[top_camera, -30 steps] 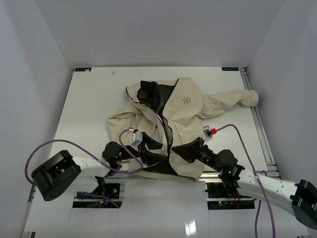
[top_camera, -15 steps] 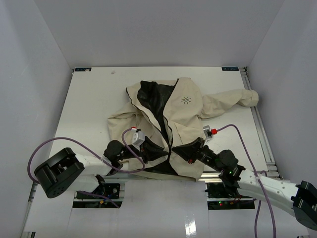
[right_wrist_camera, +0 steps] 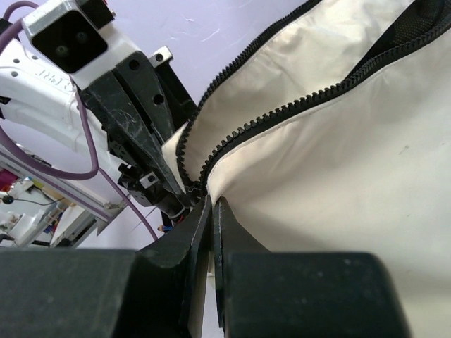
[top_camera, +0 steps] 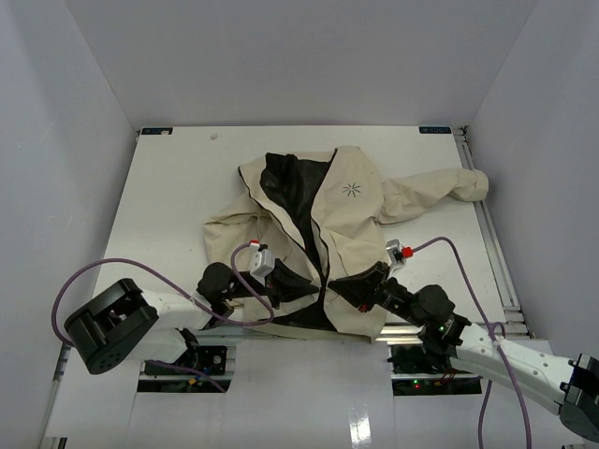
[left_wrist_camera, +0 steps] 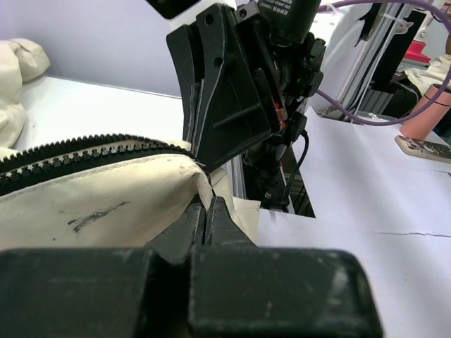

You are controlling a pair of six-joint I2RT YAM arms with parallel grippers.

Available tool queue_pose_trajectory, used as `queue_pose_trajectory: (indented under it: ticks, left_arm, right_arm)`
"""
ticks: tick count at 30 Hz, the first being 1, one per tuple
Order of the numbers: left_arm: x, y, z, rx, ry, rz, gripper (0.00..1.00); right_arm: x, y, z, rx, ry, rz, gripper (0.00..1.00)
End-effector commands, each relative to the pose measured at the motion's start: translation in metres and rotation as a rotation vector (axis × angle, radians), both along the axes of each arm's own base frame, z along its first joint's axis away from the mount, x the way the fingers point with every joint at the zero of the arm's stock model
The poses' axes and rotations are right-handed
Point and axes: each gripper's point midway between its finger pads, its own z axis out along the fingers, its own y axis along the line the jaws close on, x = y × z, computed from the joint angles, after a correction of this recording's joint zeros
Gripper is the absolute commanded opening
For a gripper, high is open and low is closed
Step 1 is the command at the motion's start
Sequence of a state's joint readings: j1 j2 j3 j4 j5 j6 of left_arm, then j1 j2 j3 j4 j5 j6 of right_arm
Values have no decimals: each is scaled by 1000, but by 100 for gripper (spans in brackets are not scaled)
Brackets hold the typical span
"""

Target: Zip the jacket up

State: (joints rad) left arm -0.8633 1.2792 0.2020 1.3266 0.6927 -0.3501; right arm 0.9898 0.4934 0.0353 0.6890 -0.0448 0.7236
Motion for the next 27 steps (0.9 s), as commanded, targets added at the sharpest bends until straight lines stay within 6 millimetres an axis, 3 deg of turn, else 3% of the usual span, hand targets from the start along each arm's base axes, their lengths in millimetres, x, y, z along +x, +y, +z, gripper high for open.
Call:
queue_pose_trajectory:
  ticks: [1,12,21,27]
  left_arm:
    - [-24,10,71,-229,-276,-82,0]
    - [-33,10,54,-141,-276,-140,0]
    - [-27,14,47,-129,-308,-99,0]
    - [-33,10,43,-124,-314,-163,0]
  right_arm:
    - [8,-3,-8,-68,-43,-45,8]
    - [11,-4,-5,-104,-88,-59,8]
    - [-9,-8,28,-9,-264,12,8]
    - [-18,-7,35,29,-313,54,8]
